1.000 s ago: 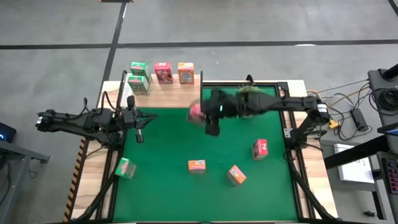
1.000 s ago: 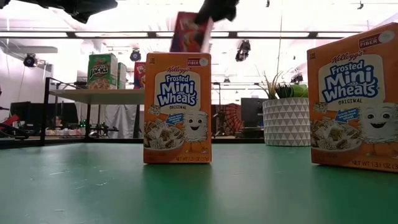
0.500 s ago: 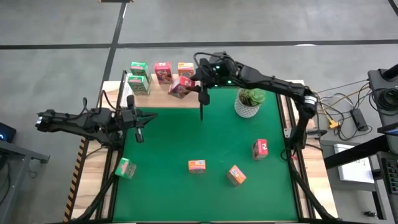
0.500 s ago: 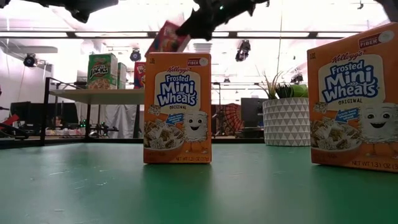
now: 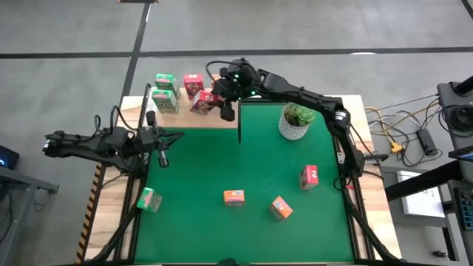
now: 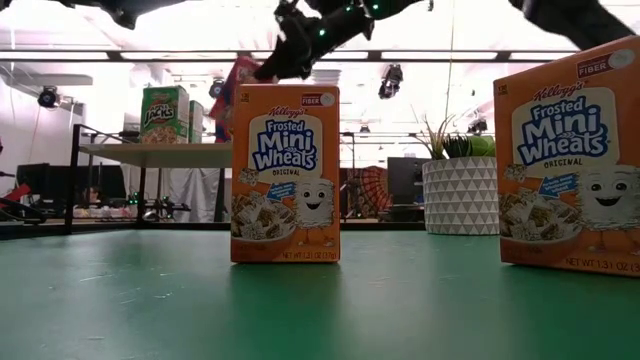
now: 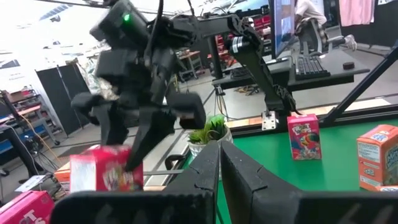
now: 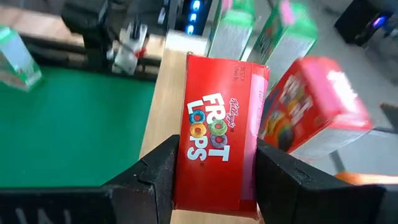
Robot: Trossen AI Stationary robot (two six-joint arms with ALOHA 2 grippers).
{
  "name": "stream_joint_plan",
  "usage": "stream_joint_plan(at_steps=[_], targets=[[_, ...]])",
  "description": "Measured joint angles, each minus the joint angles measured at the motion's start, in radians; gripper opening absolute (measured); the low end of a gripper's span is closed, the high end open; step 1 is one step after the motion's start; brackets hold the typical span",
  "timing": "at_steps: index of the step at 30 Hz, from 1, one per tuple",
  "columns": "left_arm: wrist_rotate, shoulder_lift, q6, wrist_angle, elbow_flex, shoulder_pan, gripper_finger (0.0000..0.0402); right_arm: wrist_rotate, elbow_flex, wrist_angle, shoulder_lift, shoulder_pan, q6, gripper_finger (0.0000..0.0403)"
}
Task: Stack cereal on shelf
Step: Put the left red cereal box on the shelf aligned with the other red cereal box
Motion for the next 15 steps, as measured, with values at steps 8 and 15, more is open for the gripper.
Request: stream_joint_plan(at_steps=[8, 15], targets=[[-0.001, 0.002, 0.0, 0.0, 0.0, 0.0, 0.0, 0.001, 0.089, -0.098, 0.062, 0.0, -0.015, 0.0162], [-0.002, 0.001, 0.01, 0.002, 0.0, 0.0, 0.0, 0.002, 0.085, -0.093, 0.062, 0.0, 0.001, 0.0165]])
